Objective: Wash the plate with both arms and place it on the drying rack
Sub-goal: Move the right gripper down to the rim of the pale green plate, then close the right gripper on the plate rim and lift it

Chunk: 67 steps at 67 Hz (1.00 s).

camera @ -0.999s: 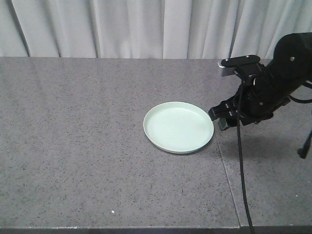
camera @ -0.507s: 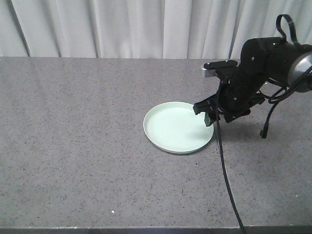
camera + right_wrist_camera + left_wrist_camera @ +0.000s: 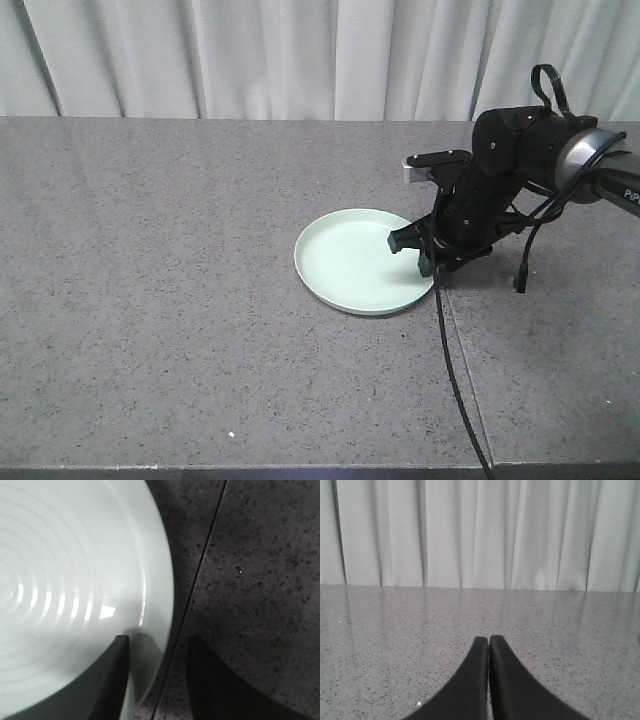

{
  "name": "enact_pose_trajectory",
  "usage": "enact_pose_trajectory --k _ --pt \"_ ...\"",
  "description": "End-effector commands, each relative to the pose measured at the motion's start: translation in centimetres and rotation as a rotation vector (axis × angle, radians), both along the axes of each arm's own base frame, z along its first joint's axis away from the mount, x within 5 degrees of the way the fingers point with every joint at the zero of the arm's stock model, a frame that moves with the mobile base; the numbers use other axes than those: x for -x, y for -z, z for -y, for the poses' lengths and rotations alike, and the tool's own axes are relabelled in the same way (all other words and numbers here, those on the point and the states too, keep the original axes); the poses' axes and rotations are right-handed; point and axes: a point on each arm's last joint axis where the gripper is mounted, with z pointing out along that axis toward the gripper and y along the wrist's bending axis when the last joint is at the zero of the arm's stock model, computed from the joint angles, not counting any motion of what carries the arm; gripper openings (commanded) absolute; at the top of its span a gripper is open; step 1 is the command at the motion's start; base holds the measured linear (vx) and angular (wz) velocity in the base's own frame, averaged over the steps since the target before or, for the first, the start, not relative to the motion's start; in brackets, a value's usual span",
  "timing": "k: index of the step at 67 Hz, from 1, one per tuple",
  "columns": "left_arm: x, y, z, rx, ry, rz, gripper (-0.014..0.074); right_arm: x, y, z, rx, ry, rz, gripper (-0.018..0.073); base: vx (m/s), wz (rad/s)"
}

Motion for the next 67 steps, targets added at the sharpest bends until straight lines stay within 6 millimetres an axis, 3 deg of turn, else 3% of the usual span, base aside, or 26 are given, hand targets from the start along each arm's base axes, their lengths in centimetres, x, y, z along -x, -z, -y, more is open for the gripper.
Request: enact_pose_trajectory --k 1,22,33,42,67 --pt "0.3 -1.5 0.0 0.005 0.005 0.114 -0.0006 -0.2 -3.1 0.1 -0.018 -0.004 0.106 0.0183 0.0 0.0" --pt "0.3 -1.5 0.0 0.005 0.005 0.114 -0.0006 -0.2 -3.0 0.1 -0.019 -0.002 0.108 -0.0013 0.0 0.0" --pt "0.3 -1.5 0.0 0.005 0.005 0.114 -0.0006 0.0 -3.5 -0.2 -0.057 0.004 0.106 -0.0008 0.0 0.0" --pt "0.3 -1.5 0.0 0.005 0.005 0.114 -0.0006 0.9 -5.4 -0.4 -0.103 -0.032 0.136 -0.0004 0.0 0.0" --pt "0.3 -1.5 0.0 0.005 0.005 0.114 -0.0006 8.2 -9.4 -0.9 -0.22 -0.152 0.224 -0.0002 0.0 0.0"
